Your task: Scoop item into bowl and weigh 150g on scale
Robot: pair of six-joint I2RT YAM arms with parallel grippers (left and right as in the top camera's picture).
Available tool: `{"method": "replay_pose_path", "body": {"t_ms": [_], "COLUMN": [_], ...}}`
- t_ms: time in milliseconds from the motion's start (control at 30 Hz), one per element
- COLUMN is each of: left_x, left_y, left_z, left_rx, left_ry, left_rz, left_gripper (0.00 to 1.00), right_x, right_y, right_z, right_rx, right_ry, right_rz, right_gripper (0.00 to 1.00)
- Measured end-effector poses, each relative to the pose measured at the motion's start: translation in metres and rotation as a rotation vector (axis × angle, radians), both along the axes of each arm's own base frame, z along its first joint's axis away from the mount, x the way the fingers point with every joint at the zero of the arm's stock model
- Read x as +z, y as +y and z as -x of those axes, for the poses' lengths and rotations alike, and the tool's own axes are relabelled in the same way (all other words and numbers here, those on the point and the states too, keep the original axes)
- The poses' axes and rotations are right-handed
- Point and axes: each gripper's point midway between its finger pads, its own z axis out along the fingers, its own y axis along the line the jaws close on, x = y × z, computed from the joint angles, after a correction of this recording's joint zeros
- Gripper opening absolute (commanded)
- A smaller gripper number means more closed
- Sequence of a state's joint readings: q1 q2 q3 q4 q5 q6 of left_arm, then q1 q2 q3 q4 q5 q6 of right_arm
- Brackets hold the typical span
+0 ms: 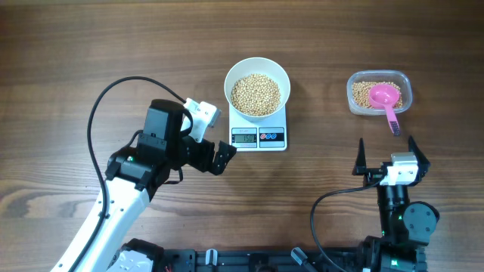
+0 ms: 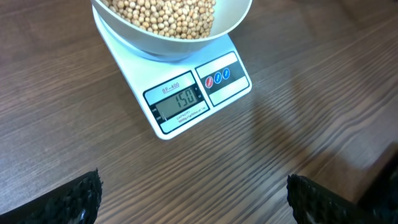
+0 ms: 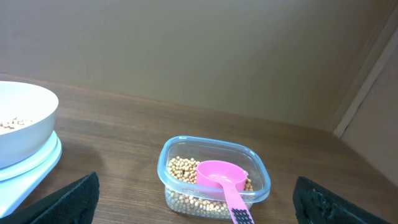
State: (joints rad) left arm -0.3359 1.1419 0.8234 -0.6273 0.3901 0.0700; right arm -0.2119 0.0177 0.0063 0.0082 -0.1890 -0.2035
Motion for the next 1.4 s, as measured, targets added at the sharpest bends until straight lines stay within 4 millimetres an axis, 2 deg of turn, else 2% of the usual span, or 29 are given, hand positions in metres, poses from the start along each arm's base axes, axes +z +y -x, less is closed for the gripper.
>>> {"method": "replay_pose_path", "body": {"t_ms": [367,400,467,800,933,1033,1233,1400], "left_x": [-0.007,-0.007,-0.007,-0.02,-0.009,0.01,0.052,0.077], "left_y": [0.014,0.015,0.015,0.025,0.032,0.038,0.064,0.082], "left_z": [-0.004,-0.004,-0.004,0.019,0.037,0.043,0.031,0.019], "left_rx": [0.052,0.054,0.058,0.057,0.059,0.08,0.201,0.292], "left_ry": [-0.004,-0.005,-0.003,0.095,0.094,0.032,-0.182,-0.383], "left_rz": [-0.077,-0.079,-0.078,-0.129,-0.131,-0.105,-0.041,0.006], "left_gripper": [1.0,0.92,1.0,1.0,1.0,1.0,1.0,1.0], "right_x": [0.0,0.0,0.0,0.0,0.0,0.0,0.0,0.0], "right_y": [0.0,0.0,0.0,0.0,0.0,0.0,0.0,0.0], "right_z": [0.0,0.0,0.0,0.0,0.0,0.0,0.0,0.0], "right_rx": [0.0,0.0,0.0,0.0,0.0,0.0,0.0,0.0], "right_ry": [0.0,0.0,0.0,0.0,0.0,0.0,0.0,0.0], "right_rz": [0.0,0.0,0.0,0.0,0.0,0.0,0.0,0.0], "right_gripper": [1.0,0.99,1.0,1.0,1.0,1.0,1.0,1.0]}}
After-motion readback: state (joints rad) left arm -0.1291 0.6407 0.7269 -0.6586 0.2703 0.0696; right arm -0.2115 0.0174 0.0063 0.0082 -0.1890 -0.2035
